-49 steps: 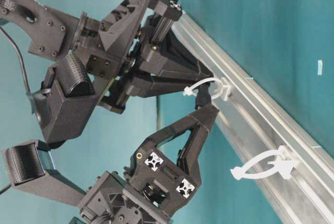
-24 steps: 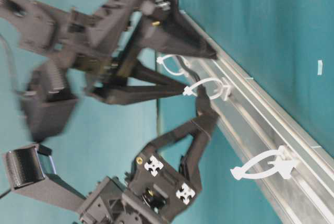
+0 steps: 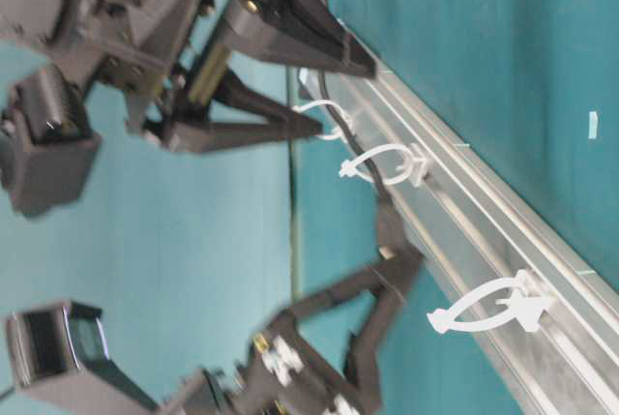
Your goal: Pass the USB cable through three rings with both arms.
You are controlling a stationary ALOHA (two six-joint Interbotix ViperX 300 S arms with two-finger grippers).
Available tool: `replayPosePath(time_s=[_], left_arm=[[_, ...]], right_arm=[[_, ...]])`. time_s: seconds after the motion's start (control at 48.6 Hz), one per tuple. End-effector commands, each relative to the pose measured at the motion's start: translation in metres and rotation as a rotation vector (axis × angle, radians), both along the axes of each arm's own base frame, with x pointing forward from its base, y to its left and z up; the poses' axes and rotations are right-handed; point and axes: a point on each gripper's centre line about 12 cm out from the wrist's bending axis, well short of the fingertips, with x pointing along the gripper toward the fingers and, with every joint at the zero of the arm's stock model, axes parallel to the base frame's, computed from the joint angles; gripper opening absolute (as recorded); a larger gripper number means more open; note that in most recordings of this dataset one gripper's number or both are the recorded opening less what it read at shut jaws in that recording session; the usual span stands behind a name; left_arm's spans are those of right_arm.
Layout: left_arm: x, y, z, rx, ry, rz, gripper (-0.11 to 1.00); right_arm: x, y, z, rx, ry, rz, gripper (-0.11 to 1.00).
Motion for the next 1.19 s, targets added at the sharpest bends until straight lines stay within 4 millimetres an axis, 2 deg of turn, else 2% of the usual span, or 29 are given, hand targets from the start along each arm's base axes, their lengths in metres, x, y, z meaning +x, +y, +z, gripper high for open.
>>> replayPosePath(time_s=[0.0, 0.247, 0.514, 0.782, 1.173], left_arm=[[-0.002, -0.009, 0.007, -0.009, -0.013, -0.018, 0.14], [-0.007, -0.015, 0.016, -0.058, -0.030, -0.001, 0.13], [-0.006, -0.015, 0.022, -0.069, -0.047, 0.004, 0.11], [-0.008, -0.015, 0.022, -0.073, -0.045, 0.007, 0.11], [-0.007, -0.015, 0.023, -0.073, -0.048, 0.007, 0.10]], right_arm=[[-0.008, -0.012, 0.014, -0.003, -0.040, -0.049, 0.90], [-0.013, -0.011, 0.021, -0.011, -0.083, -0.051, 0.90], [0.011, 0.024, 0.024, -0.020, -0.178, 0.043, 0.90], [0.027, 0.050, 0.006, -0.001, -0.204, 0.076, 0.90], [0.042, 0.052, -0.010, -0.003, -0.221, 0.080, 0.83]])
